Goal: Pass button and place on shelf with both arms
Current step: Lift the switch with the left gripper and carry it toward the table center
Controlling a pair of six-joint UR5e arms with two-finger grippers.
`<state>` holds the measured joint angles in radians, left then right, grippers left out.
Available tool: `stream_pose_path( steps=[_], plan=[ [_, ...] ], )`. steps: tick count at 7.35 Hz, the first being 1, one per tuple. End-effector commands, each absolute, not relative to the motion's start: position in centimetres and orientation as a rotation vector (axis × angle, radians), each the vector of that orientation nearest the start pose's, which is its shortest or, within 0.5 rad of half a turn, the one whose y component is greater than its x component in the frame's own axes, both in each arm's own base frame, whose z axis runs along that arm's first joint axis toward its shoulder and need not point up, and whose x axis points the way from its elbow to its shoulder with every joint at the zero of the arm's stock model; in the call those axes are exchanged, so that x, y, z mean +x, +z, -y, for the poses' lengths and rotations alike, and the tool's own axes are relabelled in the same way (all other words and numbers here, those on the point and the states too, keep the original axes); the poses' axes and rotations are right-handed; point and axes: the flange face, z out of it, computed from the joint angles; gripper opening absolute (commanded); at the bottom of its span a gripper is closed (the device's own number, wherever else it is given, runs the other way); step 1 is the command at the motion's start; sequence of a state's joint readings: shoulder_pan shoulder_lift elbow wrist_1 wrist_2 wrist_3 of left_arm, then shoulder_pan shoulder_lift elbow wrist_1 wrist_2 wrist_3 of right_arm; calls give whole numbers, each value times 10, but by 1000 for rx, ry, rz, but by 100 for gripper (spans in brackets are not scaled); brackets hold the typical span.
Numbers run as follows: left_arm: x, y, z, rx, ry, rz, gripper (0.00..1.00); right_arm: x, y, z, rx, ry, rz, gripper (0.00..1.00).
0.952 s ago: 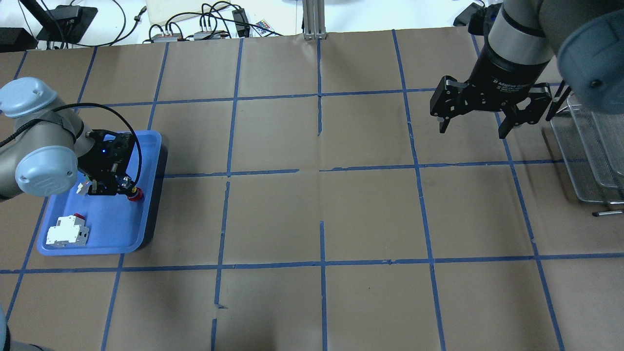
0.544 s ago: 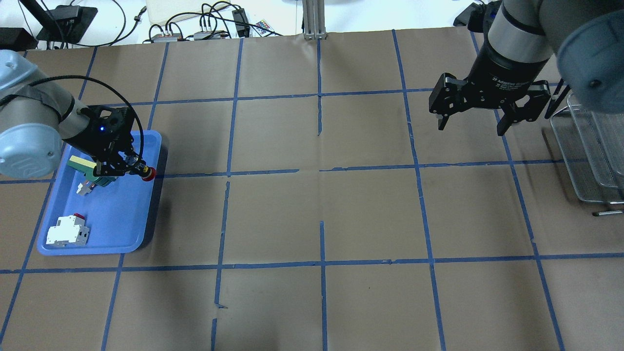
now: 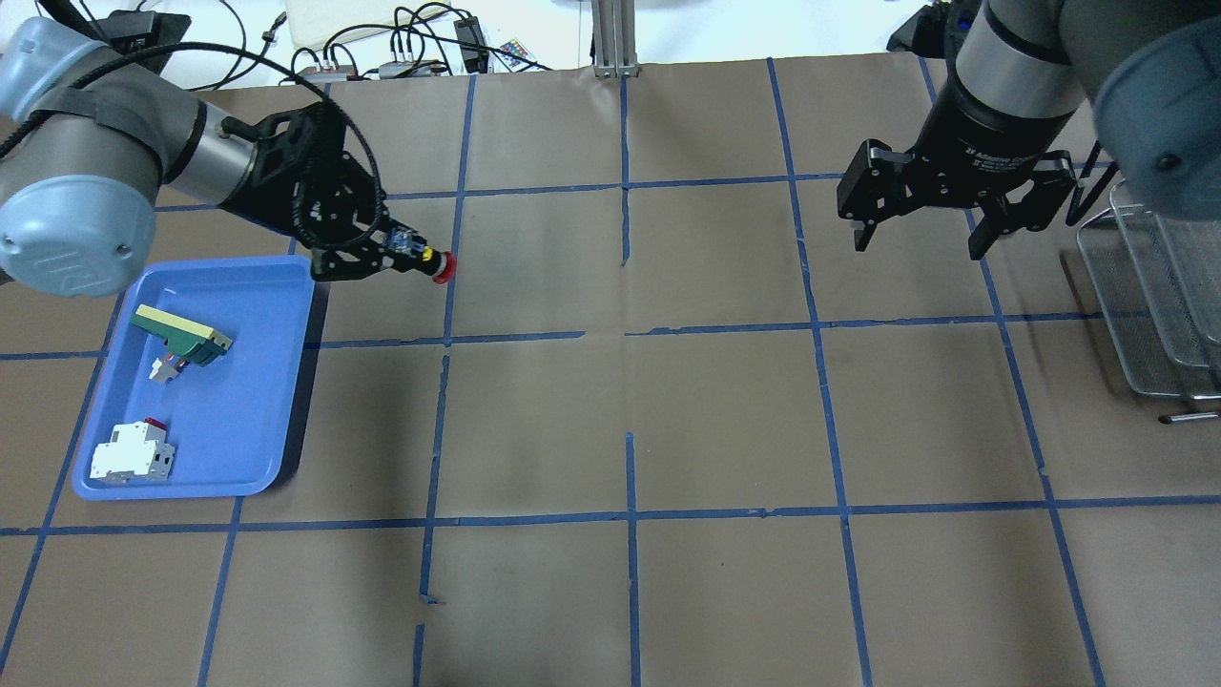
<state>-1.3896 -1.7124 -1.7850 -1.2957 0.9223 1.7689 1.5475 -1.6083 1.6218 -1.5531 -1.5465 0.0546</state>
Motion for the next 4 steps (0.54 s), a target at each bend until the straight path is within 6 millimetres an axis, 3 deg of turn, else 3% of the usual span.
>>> stream_pose_path(
  steps=[1,2,4],
  plan=[
    [-182,379,536,2488,-1202,-2571,0,116,480,481,-222,19,-3008,100],
    [-201,388,535,2496,-1390,-2586,0,106,483,486,-390,-35,-2900,100],
    [-234,392,529,2507,-1549,-2578,0,91,484,490,-820,-151,-2716,100]
  ],
)
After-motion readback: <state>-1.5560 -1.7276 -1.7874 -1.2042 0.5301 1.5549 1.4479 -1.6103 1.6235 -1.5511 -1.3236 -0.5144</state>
